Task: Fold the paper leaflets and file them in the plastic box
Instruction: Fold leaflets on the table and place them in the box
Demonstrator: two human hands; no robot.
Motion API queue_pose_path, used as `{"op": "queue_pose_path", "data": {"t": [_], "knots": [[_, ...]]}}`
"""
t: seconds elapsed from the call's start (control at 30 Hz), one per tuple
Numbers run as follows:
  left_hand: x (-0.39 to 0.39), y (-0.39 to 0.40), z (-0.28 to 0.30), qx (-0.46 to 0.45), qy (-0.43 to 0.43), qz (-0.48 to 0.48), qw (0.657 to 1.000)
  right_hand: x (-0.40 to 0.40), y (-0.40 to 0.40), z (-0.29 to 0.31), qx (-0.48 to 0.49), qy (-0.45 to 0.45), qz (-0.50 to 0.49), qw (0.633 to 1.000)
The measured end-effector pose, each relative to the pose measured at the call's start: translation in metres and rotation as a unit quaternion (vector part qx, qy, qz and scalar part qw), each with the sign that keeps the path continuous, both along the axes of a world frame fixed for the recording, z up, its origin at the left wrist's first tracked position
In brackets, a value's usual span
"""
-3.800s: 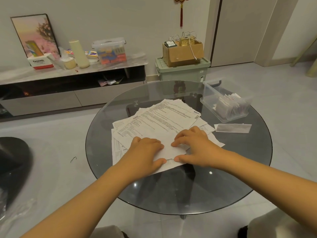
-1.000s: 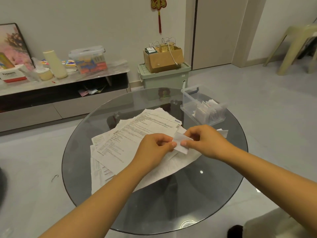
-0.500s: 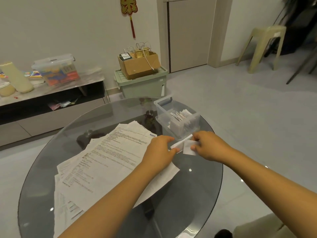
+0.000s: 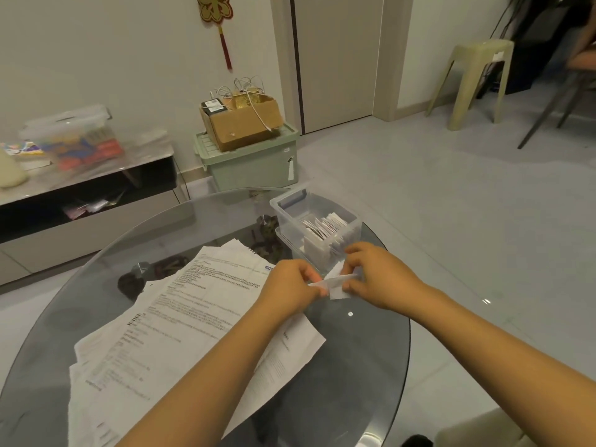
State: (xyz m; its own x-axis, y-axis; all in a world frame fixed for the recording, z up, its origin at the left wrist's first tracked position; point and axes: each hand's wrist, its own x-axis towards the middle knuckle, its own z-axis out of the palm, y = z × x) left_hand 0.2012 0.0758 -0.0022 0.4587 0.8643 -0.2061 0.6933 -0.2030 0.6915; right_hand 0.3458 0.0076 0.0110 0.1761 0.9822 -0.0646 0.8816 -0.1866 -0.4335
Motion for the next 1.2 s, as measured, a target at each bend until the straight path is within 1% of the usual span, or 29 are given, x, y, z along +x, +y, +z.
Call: {"op": "queue_pose_path", "data": {"t": [0.13,0.3,0.43,0.5,0.63,0.77,0.83,0.93,1.0,1.13,1.2], "knots": [[-0.015,-0.001,0.007,-0.031,-0.064,-0.026,0.997,-0.004,0.0,0.01,-0.031,0.069,0.034,0.997],[-0.039,0.004,0.01,-0.096,-0.117,-0.057,0.987,-0.004,0.004,0.017,-0.018,0.114,0.056,0.992],[-0.052,0.003,0.016,-0.101,-0.146,-0.104,0.979,-0.011,0.004,0.019,0.006,0.151,0.091,0.984],[-0.055,0.001,0.018,-0.097,-0.17,-0.111,0.974,-0.017,0.005,0.018,0.011,0.174,0.109,0.979],[-0.061,-0.003,0.016,-0.097,-0.204,-0.098,0.969,-0.029,0.007,0.016,0.043,0.222,0.133,0.965],[-0.066,-0.001,0.014,-0.097,-0.194,-0.086,0.972,-0.035,0.011,0.017,0.091,0.212,0.127,0.965],[-0.07,0.001,0.013,-0.118,-0.208,-0.08,0.968,-0.037,0.011,0.019,0.092,0.24,0.129,0.958],[-0.074,0.005,0.011,-0.148,-0.221,-0.064,0.962,-0.04,0.011,0.022,0.066,0.301,0.142,0.941],[-0.076,0.007,0.012,-0.15,-0.229,-0.051,0.961,-0.041,0.011,0.025,0.036,0.35,0.137,0.926],[-0.075,0.007,0.017,-0.125,-0.223,0.001,0.967,-0.042,0.01,0.03,-0.012,0.422,0.089,0.902],[-0.073,0.007,0.017,-0.105,-0.219,0.027,0.97,-0.042,0.01,0.03,-0.02,0.428,0.068,0.901]]}}
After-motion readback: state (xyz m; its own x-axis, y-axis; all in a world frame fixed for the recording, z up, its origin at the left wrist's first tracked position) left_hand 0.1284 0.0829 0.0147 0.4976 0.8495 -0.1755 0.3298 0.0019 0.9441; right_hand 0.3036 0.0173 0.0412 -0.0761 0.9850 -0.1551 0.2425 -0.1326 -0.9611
